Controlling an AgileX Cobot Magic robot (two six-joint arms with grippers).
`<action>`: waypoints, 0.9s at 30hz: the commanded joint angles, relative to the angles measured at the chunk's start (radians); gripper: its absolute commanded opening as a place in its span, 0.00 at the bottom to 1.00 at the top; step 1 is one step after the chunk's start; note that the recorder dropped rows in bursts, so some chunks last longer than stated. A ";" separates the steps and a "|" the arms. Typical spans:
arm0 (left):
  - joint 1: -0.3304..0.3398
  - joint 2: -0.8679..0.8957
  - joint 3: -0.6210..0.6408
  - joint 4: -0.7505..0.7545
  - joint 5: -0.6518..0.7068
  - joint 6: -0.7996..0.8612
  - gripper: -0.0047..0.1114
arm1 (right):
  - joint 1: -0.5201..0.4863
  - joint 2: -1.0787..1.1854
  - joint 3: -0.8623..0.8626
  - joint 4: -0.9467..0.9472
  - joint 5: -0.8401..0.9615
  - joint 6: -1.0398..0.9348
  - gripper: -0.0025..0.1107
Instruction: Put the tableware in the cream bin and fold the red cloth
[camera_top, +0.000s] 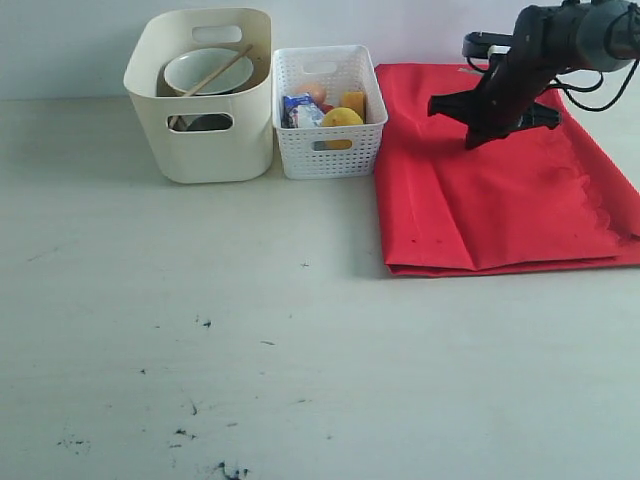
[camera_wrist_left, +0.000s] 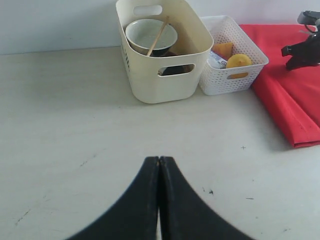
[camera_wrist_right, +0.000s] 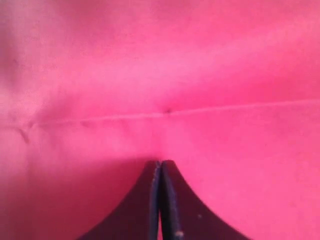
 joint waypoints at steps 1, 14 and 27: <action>0.003 -0.001 0.006 -0.008 -0.002 -0.009 0.04 | -0.010 -0.082 0.006 -0.003 0.070 -0.010 0.02; 0.003 -0.001 0.006 -0.008 -0.091 -0.010 0.04 | -0.010 -0.420 0.009 -0.022 0.251 -0.011 0.02; 0.003 -0.003 0.006 -0.008 -0.179 -0.010 0.04 | -0.010 -0.777 0.009 -0.033 0.324 -0.091 0.02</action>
